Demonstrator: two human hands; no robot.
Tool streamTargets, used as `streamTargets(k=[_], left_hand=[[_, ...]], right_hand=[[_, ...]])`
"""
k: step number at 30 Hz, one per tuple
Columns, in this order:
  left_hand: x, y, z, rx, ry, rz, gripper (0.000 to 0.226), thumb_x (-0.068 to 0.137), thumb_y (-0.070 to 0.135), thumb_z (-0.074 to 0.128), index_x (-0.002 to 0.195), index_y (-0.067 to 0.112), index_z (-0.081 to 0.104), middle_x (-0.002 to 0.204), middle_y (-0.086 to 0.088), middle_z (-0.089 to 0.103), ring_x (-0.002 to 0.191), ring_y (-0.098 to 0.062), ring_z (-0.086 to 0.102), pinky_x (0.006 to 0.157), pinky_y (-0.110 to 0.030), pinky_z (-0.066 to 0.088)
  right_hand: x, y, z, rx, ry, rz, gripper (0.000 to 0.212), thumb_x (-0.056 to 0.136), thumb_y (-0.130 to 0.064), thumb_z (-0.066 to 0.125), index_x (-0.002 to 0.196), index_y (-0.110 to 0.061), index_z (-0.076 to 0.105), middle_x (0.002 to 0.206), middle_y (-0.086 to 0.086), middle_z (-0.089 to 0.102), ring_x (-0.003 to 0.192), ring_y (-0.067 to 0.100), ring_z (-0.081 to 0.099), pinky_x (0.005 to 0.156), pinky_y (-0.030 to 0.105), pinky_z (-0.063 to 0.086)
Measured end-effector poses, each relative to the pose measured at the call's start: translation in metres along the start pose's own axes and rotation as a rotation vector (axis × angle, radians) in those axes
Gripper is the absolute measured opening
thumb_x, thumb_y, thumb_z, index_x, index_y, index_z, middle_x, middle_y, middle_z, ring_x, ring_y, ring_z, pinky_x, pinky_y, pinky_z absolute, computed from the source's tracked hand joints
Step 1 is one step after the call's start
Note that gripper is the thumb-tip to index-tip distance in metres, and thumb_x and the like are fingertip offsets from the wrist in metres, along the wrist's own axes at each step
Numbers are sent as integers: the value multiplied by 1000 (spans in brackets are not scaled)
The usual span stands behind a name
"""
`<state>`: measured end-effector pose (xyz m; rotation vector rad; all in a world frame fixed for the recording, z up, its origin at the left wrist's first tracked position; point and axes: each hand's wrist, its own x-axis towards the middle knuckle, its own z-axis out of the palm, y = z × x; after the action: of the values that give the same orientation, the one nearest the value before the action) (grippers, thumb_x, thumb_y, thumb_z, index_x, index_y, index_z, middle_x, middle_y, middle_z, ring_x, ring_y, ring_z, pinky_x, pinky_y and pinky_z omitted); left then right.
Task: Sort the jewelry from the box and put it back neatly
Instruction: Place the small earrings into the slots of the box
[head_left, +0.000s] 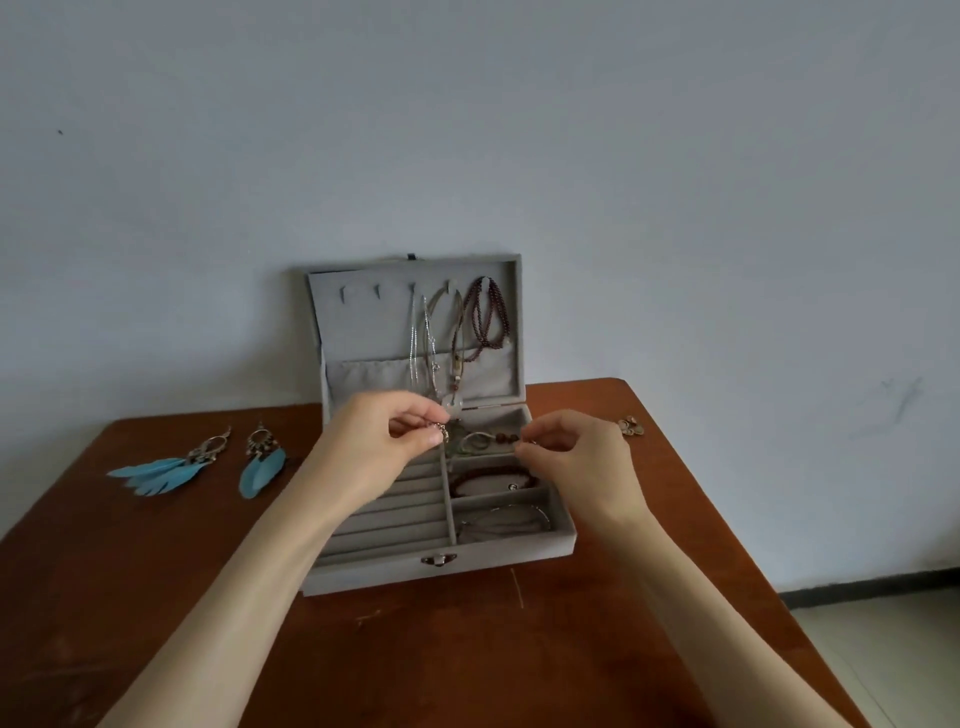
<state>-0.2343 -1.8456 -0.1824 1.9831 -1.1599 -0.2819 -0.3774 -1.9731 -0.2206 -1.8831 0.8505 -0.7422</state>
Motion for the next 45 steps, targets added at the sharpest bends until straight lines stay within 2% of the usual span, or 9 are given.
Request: streamTargets(k=[6, 9, 17, 24, 28, 31, 33, 38, 45], left_hand=[[-8, -19, -23, 63, 140, 18, 12, 86, 17, 62, 90, 26, 69, 79, 17, 65, 68, 7, 58, 62, -4, 41], [-10, -26, -29, 33, 200, 35, 12, 87, 17, 61, 89, 23, 71, 78, 15, 66, 73, 4, 60, 64, -1, 40], [-1, -44, -36, 62, 202, 31, 11, 85, 20, 64, 86, 26, 72, 89, 0, 60, 82, -8, 55, 68, -5, 36], [0, -52, -39, 196, 131, 84, 15, 88, 18, 61, 96, 19, 73, 92, 4, 66, 85, -5, 58, 72, -3, 36], [-6, -59, -37, 223, 106, 86, 17, 88, 16, 61, 100, 19, 73, 97, 8, 70, 88, 2, 56, 74, 4, 35], [-9, -64, -33, 215, 80, 51, 18, 87, 18, 61, 100, 23, 72, 100, 10, 70, 94, -1, 60, 80, -6, 40], [-10, -63, -31, 206, 78, 43, 18, 87, 17, 62, 101, 23, 72, 99, 10, 71, 95, -2, 61, 82, -11, 42], [-11, -55, -30, 117, 119, 62, 17, 83, 17, 67, 97, 26, 72, 85, 16, 68, 83, 4, 61, 71, 0, 40], [-13, -58, -23, 134, 195, 43, 13, 82, 19, 68, 94, 22, 70, 81, 12, 70, 80, 0, 62, 66, 2, 35]], right_hand=[[-1, -27, 35, 106, -181, 35, 4, 82, -11, 66, 85, -14, 66, 76, 6, 72, 63, 11, 66, 64, 23, 57], [2, -33, 49, 54, -211, 6, 6, 82, -14, 67, 87, -17, 67, 79, 4, 70, 66, 10, 62, 67, 26, 56], [17, -35, 72, -21, -253, -29, 15, 80, -10, 68, 88, -22, 69, 83, 0, 69, 72, 7, 61, 56, 11, 45], [21, -34, 86, -202, -179, -168, 16, 85, -11, 60, 96, -18, 70, 77, -10, 61, 68, -2, 54, 60, 0, 41], [23, -34, 88, -291, -134, -229, 13, 89, -15, 57, 98, -17, 66, 81, -9, 58, 73, 3, 53, 65, 9, 41], [22, -32, 85, -313, -153, -247, 10, 88, -13, 58, 96, -15, 64, 81, -9, 57, 66, -3, 50, 59, 1, 39], [20, -30, 82, -305, -175, -236, 10, 87, -10, 60, 92, -16, 66, 79, -9, 57, 67, -5, 49, 60, -1, 39], [24, -33, 75, -188, -144, -176, 9, 83, -12, 63, 83, -19, 69, 69, -12, 61, 65, -1, 54, 60, 11, 39], [19, -34, 77, -113, -199, -210, 11, 83, -14, 64, 86, -16, 74, 73, -12, 67, 66, -5, 58, 61, 3, 41]])
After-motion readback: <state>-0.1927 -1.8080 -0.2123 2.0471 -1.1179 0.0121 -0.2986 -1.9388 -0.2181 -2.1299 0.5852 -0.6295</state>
